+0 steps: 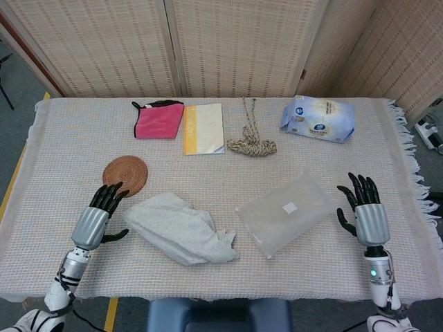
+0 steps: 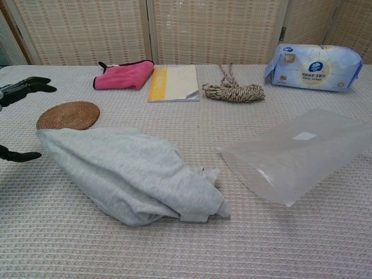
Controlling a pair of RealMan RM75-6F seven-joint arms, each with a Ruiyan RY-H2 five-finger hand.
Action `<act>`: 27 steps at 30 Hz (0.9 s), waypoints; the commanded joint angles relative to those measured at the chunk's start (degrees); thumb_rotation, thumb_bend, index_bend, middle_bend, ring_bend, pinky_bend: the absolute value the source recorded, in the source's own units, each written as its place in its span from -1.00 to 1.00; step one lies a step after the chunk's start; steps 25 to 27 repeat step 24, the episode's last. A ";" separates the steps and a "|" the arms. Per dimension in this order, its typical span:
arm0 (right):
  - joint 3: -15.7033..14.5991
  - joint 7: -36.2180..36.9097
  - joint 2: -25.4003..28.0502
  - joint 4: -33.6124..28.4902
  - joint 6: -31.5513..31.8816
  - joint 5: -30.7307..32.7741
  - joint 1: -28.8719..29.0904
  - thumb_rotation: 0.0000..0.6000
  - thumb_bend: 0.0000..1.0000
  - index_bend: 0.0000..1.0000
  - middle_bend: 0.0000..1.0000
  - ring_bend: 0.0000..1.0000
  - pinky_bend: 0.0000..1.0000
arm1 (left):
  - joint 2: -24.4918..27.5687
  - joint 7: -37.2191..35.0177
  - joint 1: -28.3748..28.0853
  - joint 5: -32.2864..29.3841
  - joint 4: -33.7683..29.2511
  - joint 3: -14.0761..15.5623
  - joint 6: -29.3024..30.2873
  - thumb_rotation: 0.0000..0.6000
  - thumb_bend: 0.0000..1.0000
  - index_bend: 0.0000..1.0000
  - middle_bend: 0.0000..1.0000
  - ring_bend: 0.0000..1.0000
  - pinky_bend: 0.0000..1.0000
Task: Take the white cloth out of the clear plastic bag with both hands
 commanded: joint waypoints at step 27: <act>-2.63 -28.09 22.31 -37.08 -2.14 3.49 -7.43 1.00 -0.64 -1.00 -1.00 -1.00 -1.00 | 21.35 18.80 12.38 -8.42 -24.63 0.94 5.19 1.00 -0.73 -0.64 -0.99 -1.00 -1.00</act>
